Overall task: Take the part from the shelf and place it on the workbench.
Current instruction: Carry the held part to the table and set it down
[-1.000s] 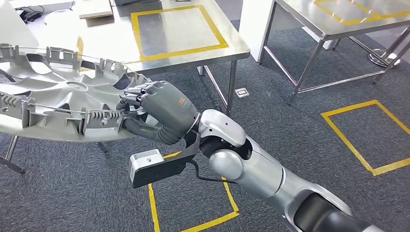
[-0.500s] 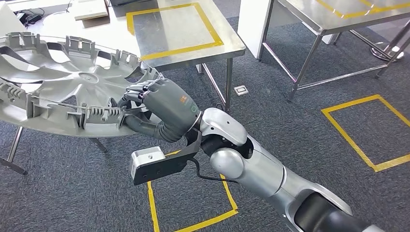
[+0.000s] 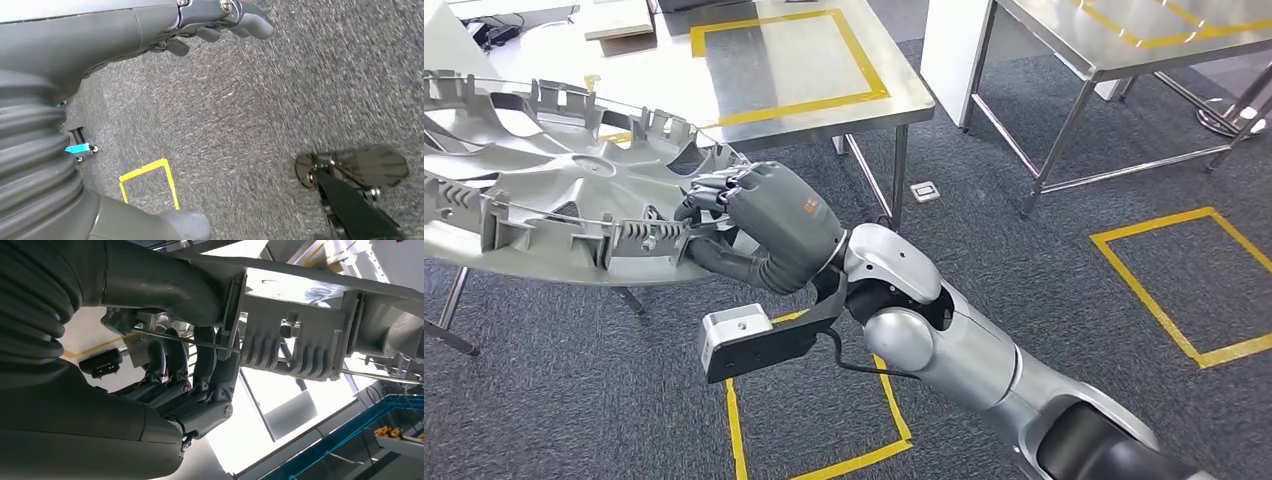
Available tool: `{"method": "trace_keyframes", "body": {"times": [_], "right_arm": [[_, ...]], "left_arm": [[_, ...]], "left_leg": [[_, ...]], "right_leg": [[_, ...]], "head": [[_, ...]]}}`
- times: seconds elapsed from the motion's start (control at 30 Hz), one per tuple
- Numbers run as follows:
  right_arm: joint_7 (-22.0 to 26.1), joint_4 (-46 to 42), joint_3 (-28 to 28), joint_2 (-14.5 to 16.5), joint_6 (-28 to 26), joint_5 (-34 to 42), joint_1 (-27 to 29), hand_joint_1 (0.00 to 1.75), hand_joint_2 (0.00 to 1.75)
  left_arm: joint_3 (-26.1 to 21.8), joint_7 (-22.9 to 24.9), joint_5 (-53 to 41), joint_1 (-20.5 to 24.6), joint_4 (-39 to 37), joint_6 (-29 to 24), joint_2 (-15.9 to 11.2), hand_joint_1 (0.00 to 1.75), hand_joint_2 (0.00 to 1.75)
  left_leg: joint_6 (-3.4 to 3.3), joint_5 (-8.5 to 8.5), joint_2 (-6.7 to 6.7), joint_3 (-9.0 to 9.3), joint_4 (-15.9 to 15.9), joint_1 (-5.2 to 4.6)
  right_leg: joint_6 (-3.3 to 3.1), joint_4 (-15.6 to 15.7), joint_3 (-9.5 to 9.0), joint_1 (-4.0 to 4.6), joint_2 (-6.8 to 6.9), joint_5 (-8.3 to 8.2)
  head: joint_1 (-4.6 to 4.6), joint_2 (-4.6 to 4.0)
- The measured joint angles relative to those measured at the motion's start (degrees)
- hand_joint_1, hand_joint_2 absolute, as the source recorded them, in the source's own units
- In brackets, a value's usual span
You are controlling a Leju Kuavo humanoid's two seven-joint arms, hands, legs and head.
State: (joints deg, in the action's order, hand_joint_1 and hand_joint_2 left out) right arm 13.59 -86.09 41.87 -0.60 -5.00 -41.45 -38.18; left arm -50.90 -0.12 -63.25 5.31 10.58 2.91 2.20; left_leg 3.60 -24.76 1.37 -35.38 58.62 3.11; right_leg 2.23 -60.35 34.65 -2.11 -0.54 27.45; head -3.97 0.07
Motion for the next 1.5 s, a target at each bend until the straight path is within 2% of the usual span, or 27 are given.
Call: {"method": "trace_keyframes", "body": {"times": [0.07, 0.13, 0.17, 0.27, 0.3, 0.33, 0.37, 0.4, 0.47, 0.53, 0.63, 0.7, 0.77, 0.8, 0.83, 0.87, 0.9, 0.97, 1.0, 1.1, 1.17, 1.27, 1.3, 1.33, 1.37, 1.43, 1.5], "right_arm": [[0.0, 0.0, 0.0, 0.0, 0.0, 0.0, -0.1, 1.75, 1.75], [0.0, 0.0, 0.0, 0.0, 0.0, 0.0, -0.2, 1.75, 1.75], [0.0, 0.0, 0.0, 0.0, 0.0, 0.0, -0.2, 1.75, 1.75], [0.0, 0.0, 0.0, 0.0, -0.1, 0.0, -0.1, 1.75, 1.75], [0.0, 0.0, 0.1, 0.0, -0.1, 0.0, 0.0, 1.75, 1.75], [0.0, 0.0, 0.1, 0.0, -0.1, 0.0, 0.1, 1.75, 1.75], [0.0, 0.0, 0.1, 0.0, -0.1, 0.0, 0.1, 1.75, 1.75], [0.0, 0.0, 0.1, 0.0, -0.1, 0.0, 0.1, 1.75, 1.75], [0.0, 0.0, 0.1, 0.1, -0.1, 0.0, 0.1, 1.75, 1.75], [0.0, 0.0, 0.1, 0.1, -0.2, 0.0, 0.0, 1.75, 1.75], [0.0, 0.0, 0.1, 0.2, -0.2, 0.0, 0.0, 1.75, 1.75], [0.0, 0.0, 0.1, 0.2, -0.2, 0.0, 0.0, 1.75, 1.75], [0.0, 0.0, 0.1, 0.2, -0.3, -0.1, 0.3, 1.75, 1.75], [-0.1, 0.0, 0.1, 0.1, -0.3, -0.2, 0.4, 1.75, 1.75], [-0.1, 0.0, 0.1, 0.1, -0.3, -0.3, 0.5, 1.75, 1.75], [-0.1, 0.0, 0.1, 0.1, -0.3, -0.4, 0.6, 1.75, 1.75], [-0.1, 0.0, 0.1, 0.1, -0.3, -0.4, 0.6, 1.75, 1.75], [-0.1, 0.0, 0.1, 0.1, -0.3, -0.5, 0.6, 1.75, 1.75], [-0.1, 0.0, 0.1, 0.1, -0.3, -0.5, 0.6, 1.75, 1.75], [-0.1, 0.0, 0.0, 0.2, -0.3, -0.6, 0.6, 1.75, 1.75], [-0.2, -0.1, 0.0, 0.3, -0.3, -0.6, 0.6, 1.75, 1.75], [-0.2, -0.1, 0.0, 0.4, -0.3, -0.7, 0.6, 1.75, 1.75], [-0.2, -0.1, 0.0, 0.4, -0.3, -0.8, 0.6, 1.75, 1.75], [-0.2, -0.1, 0.0, 0.4, -0.3, -0.8, 0.7, 1.75, 1.75], [-0.2, -0.1, 0.0, 0.4, -0.3, -0.9, 0.7, 1.75, 1.75], [-0.2, -0.1, 0.0, 0.4, -0.3, -0.9, 0.8, 1.75, 1.75], [-0.2, -0.1, 0.0, 0.4, -0.3, -0.9, 0.7, 1.75, 1.75]], "left_arm": [[0.0, 0.0, 0.0, 0.0, 0.0, 0.0, 0.1, 0.0, 1.75], [0.0, 0.0, 0.0, -0.1, 0.0, 0.0, 0.1, 0.0, 1.75], [0.0, 0.0, 0.0, -0.1, 0.0, 0.0, 0.2, 0.0, 1.75], [0.0, 0.0, 0.0, -0.1, 0.0, 0.0, 0.2, 0.0, 1.75], [0.0, 0.0, 0.0, -0.1, 0.0, -0.1, 0.2, 0.0, 1.75], [0.0, 0.0, 0.0, -0.2, 0.0, -0.1, 0.2, 0.0, 1.75], [0.0, 0.0, 0.0, -0.2, 0.0, -0.1, 0.2, 0.0, 1.75], [0.0, 0.0, 0.0, -0.2, 0.0, -0.1, 0.2, 0.0, 1.75], [0.0, 0.0, 0.0, -0.1, 0.0, -0.2, 0.1, 0.0, 1.75], [0.0, 0.0, 0.0, -0.1, 0.0, -0.2, 0.0, 0.0, 1.75], [0.0, 0.0, 0.0, -0.2, 0.0, -0.2, 0.1, 0.0, 1.75], [0.0, 0.0, 0.0, -0.1, 0.0, -0.2, 0.2, 0.0, 1.75], [0.0, 0.0, 0.0, -0.1, 0.0, -0.2, 0.2, 0.0, 1.75], [0.0, 0.0, 0.0, -0.1, 0.0, -0.2, 0.2, 0.0, 1.75], [0.0, 0.0, 0.0, -0.1, 0.0, -0.2, 0.2, 0.0, 1.75], [0.0, 0.0, 0.0, -0.1, 0.0, -0.2, 0.2, 0.0, 1.75], [0.0, 0.0, 0.0, -0.1, 0.0, -0.2, 0.3, 0.0, 1.75], [-0.1, 0.0, 0.0, -0.1, 0.0, -0.2, 0.3, 0.0, 1.75], [-0.1, 0.0, 0.0, -0.1, 0.0, -0.2, 0.3, 0.0, 1.75], [-0.1, 0.0, 0.0, -0.1, 0.0, -0.2, 0.3, 0.0, 1.75], [-0.1, 0.0, 0.0, -0.1, 0.0, -0.2, 0.3, 0.0, 1.75], [-0.1, -0.1, 0.0, -0.1, 0.0, -0.2, 0.4, 0.0, 1.75], [-0.2, -0.1, 0.0, -0.2, 0.0, -0.2, 0.4, 0.0, 1.75], [-0.3, -0.1, 0.0, -0.2, 0.0, -0.2, 0.4, 0.0, 1.75], [-0.3, -0.1, 0.0, -0.3, 0.0, -0.2, 0.3, 0.0, 1.75], [-0.5, -0.1, 0.0, -0.2, 0.0, -0.2, 0.3, 0.0, 1.75], [-0.5, -0.1, -0.1, -0.1, -0.1, -0.2, 0.3, 0.0, 1.75]], "left_leg": [[0.81, -0.03, 0.05, 0.04, -0.2, 0.07], [1.1, -0.81, -0.41, -0.45, 0.9, 0.16], [1.04, -2.02, -0.71, -1.5, 3.1, 0.08], [0.49, -6.84, -1.09, -7.23, 14.6, -0.62], [0.2, -7.25, -1.09, -8.57, 16.9, -0.86], [-0.22, -6.48, -1.08, -8.82, 17.0, -1.13], [-0.76, -4.66, -1.09, -7.85, 14.7, -1.43], [-1.44, -2.42, -1.13, -6.03, 10.7, -1.8], [-2.58, -0.01, -1.3, -2.46, 3.7, -2.55], [-3.06, -0.25, -1.32, -1.29, 1.6, -2.99], [-3.61, -0.26, -1.13, -0.74, 0.8, -2.7], [-4.11, -0.33, -1.11, -0.28, 0.3, -2.44], [-4.44, -0.64, -1.08, -0.11, 0.4, -2.46], [-4.48, -0.82, -1.05, 0.0, 0.5, -2.47], [-4.44, -1.03, -1.0, 0.16, 0.6, -2.46], [-4.36, -1.28, -0.93, 0.4, 0.7, -2.45], [-4.2, -1.56, -0.83, 0.67, 0.8, -2.44], [-3.67, -2.14, -0.63, 0.93, 1.1, -2.56], [-3.33, -2.32, -0.55, 0.93, 1.2, -2.62], [-2.3, -2.57, -0.49, 1.04, 1.0, -2.58], [-1.67, -3.72, -0.68, 0.35, 2.9, -2.48], [-0.99, -7.65, -0.96, -4.92, 13.0, -2.3], [-0.86, -8.15, -0.98, -6.69, 15.8, -2.25], [-0.8, -7.54, -1.0, -7.57, 16.7, -2.21], [-0.79, -5.85, -1.02, -7.31, 15.3, -2.14], [-0.93, -1.42, -1.18, -4.33, 8.0, -2.05], [-1.46, 0.33, -1.3, -1.64, 2.2, -2.22]], "right_leg": [[-1.6, -0.5, 0.28, 0.19, -0.06, 0.09], [-2.58, -0.3, 0.19, 0.22, 0.08, -0.04], [-2.97, -0.2, 0.1, 0.27, 0.17, -0.08], [-3.67, -0.2, 0.01, 0.91, 0.37, 0.14], [-3.84, -0.2, -0.05, 1.18, 0.4, 0.24], [-3.98, -0.2, -0.18, 1.44, 0.4, 0.37], [-4.06, -0.2, -0.39, 1.64, 0.4, 0.51], [-4.09, -0.2, -0.66, 1.78, 0.4, 0.71], [-3.78, -0.2, -1.01, 2.1, 0.39, 1.11], [-3.22, -0.1, -1.11, 2.18, 0.42, 1.31], [-2.29, -0.6, -1.16, 2.12, 0.46, 2.04], [-1.83, -5.1, 1.09, 2.06, 0.41, 4.36], [-1.53, -12.4, 5.32, 1.99, 0.4, 7.02], [-1.43, -14.7, 6.93, 1.94, 0.41, 7.24], [-1.36, -14.9, 7.58, 1.87, 0.41, 6.31], [-1.34, -13.0, 7.06, 1.77, 0.41, 4.37], [-1.37, -9.3, 5.58, 1.66, 0.42, 1.85], [-1.69, -2.4, 2.6, 1.63, 0.36, -1.14], [-1.97, -0.6, 1.85, 1.71, 0.31, -1.56], [-3.05, 0.2, 1.47, 1.88, 0.26, -1.26], [-3.77, 0.6, 0.78, 1.64, 0.35, -1.15], [-4.4, 0.8, -0.03, 1.54, 0.49, -0.67], [-4.43, 0.8, -0.24, 1.55, 0.48, -0.48], [-4.38, 0.8, -0.5, 1.54, 0.45, -0.25], [-4.28, 0.8, -0.88, 1.51, 0.41, 0.01], [-3.85, 0.8, -1.79, 1.48, 0.37, 0.69], [-3.19, 0.7, -2.21, 1.66, 0.33, 1.26]], "head": [[0.0, 0.0], [0.12, 0.0], [0.22, 0.0], [0.48, 0.0], [0.49, 0.0], [0.49, 0.0], [0.48, 0.0], [0.47, 0.0], [0.49, 0.0], [0.51, 0.0], [0.48, 0.0], [0.4, 0.0], [0.36, 0.0], [0.36, 0.0], [0.35, 0.0], [0.35, 0.0], [0.35, 0.0], [0.39, 0.0], [0.4, 0.0], [0.4, 0.0], [0.63, 0.0], [0.94, 0.0], [0.94, 0.0], [0.94, 0.0], [0.95, 0.0], [0.95, 0.0], [1.03, 0.0]]}}
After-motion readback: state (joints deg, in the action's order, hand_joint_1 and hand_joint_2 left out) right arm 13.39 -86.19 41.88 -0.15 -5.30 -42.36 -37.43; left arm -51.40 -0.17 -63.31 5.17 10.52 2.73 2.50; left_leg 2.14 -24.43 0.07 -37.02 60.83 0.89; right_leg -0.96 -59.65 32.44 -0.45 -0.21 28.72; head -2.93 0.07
